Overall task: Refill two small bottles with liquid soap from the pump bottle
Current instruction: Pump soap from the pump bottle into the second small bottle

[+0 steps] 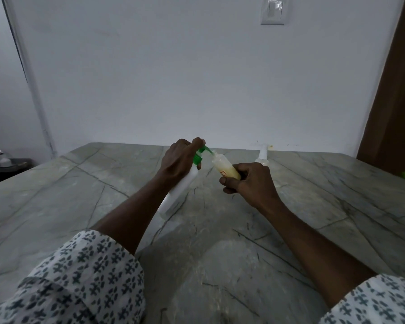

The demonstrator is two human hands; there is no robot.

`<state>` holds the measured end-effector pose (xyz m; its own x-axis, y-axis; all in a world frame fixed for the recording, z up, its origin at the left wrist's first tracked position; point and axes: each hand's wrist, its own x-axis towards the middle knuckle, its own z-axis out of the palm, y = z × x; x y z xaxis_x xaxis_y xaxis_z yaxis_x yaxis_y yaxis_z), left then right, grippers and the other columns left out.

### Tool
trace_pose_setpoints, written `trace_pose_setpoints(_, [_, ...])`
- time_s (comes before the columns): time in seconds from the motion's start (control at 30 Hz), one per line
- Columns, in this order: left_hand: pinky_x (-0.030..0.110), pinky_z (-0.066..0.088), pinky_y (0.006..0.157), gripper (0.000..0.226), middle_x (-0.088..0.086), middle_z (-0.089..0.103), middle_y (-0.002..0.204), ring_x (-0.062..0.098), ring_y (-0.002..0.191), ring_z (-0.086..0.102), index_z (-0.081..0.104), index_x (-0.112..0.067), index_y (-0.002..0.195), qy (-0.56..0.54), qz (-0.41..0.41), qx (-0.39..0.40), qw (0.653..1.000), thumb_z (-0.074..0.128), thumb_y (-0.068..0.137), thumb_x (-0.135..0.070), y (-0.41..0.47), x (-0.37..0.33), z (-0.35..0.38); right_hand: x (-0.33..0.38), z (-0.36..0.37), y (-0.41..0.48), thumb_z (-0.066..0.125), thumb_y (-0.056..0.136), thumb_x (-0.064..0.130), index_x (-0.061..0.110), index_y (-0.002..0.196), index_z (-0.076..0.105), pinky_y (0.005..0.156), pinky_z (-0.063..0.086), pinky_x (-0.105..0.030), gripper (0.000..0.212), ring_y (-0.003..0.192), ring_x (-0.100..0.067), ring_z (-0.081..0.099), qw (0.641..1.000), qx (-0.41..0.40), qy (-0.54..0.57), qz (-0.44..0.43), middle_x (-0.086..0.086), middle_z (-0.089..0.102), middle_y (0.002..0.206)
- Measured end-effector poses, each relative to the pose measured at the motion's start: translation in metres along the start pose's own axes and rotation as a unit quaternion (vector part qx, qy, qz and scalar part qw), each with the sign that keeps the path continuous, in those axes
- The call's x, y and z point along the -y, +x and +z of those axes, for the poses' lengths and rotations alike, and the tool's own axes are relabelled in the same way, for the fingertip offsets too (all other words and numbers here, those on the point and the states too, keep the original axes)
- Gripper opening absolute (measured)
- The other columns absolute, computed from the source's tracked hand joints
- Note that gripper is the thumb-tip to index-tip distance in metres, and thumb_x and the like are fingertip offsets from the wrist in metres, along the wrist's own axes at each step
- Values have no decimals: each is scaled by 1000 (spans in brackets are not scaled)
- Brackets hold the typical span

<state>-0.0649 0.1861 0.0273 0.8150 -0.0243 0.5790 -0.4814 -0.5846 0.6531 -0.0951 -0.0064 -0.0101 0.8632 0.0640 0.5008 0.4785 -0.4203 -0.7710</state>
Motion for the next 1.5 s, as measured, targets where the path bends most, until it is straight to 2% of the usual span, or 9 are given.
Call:
trace_pose_setpoints(0.13, [49, 52, 87, 66, 4, 71, 59, 28, 68, 65, 73, -11, 61, -13, -34, -5, 999, 42, 85, -63, 1, -1, 0, 2, -2, 0, 81, 76, 16, 3, 110, 70, 74, 62, -42, 38, 65, -18, 74, 1000, -10, 12, 5, -9, 72, 90])
trace_pose_setpoints(0.27, [50, 53, 85, 69, 7, 70, 59, 26, 64, 63, 73, -7, 61, -19, -50, -1, 999, 45, 82, -66, 0, -3, 0, 2, -2, 0, 81, 76, 17, 3, 108, 71, 73, 62, -41, 36, 63, -16, 74, 1000, -13, 6, 2, -7, 71, 88])
trace_pose_setpoints(0.43, [52, 53, 85, 54, 6, 71, 61, 34, 73, 66, 71, -14, 66, -11, -37, -7, 999, 42, 88, -54, 0, -4, 1, 0, -2, 1, 81, 76, 19, 5, 109, 71, 74, 62, -39, 38, 64, -15, 74, 1000, -7, -5, -2, -7, 72, 91])
trace_pose_setpoints(0.63, [51, 50, 86, 53, 5, 72, 64, 32, 77, 64, 69, -10, 68, 14, 7, -8, 1000, 33, 90, -42, 1, 1, 1, 0, 0, -1, 81, 76, 19, 4, 112, 70, 76, 61, -41, 41, 66, -17, 74, 1000, 1, -9, -4, -11, 73, 98])
trace_pose_setpoints(0.9, [45, 51, 84, 75, 4, 70, 57, 28, 69, 66, 72, -7, 59, -1, -42, -7, 999, 41, 80, -72, 1, -2, 0, 4, -3, -1, 80, 77, 15, 3, 109, 70, 72, 62, -38, 36, 64, -16, 74, 1000, -10, 8, 3, -7, 71, 88])
trace_pose_setpoints(1.13, [43, 52, 82, 74, 5, 70, 59, 24, 65, 64, 74, -7, 66, 6, -42, -5, 999, 39, 80, -71, 1, -3, 2, 3, -3, 0, 80, 77, 15, 3, 110, 70, 72, 62, -37, 37, 64, -16, 74, 1000, -12, 4, -1, -6, 71, 89])
trace_pose_setpoints(1.2, [40, 50, 81, 70, 2, 70, 58, 21, 67, 63, 75, -12, 72, 19, -39, -10, 999, 36, 78, -70, 0, -4, 2, 2, -3, 0, 80, 77, 16, 4, 111, 70, 72, 62, -37, 38, 63, -15, 73, 1000, -11, -2, -2, -5, 71, 89])
trace_pose_setpoints(1.37, [44, 50, 85, 54, -2, 70, 60, 21, 71, 61, 72, -15, 69, 25, -30, -24, 999, 35, 84, -50, -1, -4, 2, -1, 0, -1, 81, 76, 18, 5, 112, 70, 75, 61, -40, 41, 64, -13, 73, 1000, 1, -6, -2, -9, 73, 95])
trace_pose_setpoints(1.5, [49, 50, 86, 43, -2, 70, 63, 28, 78, 62, 63, -30, 65, 27, -9, -10, 1000, 31, 88, -47, -1, -1, 0, 0, 0, -1, 81, 76, 19, 4, 112, 70, 75, 61, -41, 40, 64, -13, 73, 1000, 1, -4, -3, -9, 73, 95])
